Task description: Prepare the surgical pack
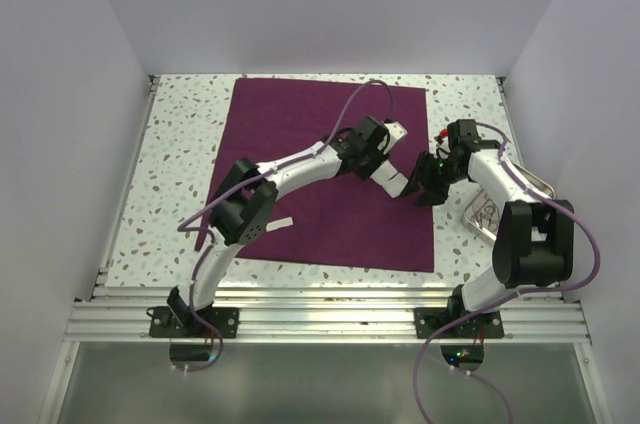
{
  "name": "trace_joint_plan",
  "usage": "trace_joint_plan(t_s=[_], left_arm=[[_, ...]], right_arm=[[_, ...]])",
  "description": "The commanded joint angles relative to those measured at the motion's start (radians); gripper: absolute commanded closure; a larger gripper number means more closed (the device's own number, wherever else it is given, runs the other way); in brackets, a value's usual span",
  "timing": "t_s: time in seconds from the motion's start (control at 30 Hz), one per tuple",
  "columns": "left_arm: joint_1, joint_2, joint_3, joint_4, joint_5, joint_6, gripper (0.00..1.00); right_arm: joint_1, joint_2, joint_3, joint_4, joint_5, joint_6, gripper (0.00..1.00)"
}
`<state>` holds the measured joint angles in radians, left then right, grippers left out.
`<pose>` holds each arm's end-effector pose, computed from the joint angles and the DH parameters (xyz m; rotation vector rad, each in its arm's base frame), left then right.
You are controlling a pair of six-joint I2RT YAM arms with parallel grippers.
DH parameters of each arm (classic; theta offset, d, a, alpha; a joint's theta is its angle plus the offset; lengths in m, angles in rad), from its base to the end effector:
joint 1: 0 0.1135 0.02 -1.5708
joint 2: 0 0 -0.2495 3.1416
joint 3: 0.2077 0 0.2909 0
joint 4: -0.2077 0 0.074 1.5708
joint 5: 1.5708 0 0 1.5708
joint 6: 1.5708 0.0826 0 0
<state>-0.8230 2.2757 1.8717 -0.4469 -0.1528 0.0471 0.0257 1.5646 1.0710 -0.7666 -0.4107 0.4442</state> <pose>0.3966 -0.4091 0.1298 0.9546 2.2191 -0.1727 0.3423 0.0418 0.1384 0.5026 2.8155 0.6832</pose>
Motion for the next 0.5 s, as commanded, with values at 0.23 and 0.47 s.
trace_joint_plan(t_s=[0.23, 0.47], left_arm=[[-0.03, 0.034, 0.06, 0.076, -0.065, 0.099, 0.52], [-0.03, 0.064, 0.064, 0.102, -0.103, 0.142, 0.55]], right_arm=[[-0.003, 0.028, 0.027, -0.007, -0.017, -0.012, 0.49], [-0.003, 0.034, 0.018, 0.0, -0.017, -0.01, 0.49]])
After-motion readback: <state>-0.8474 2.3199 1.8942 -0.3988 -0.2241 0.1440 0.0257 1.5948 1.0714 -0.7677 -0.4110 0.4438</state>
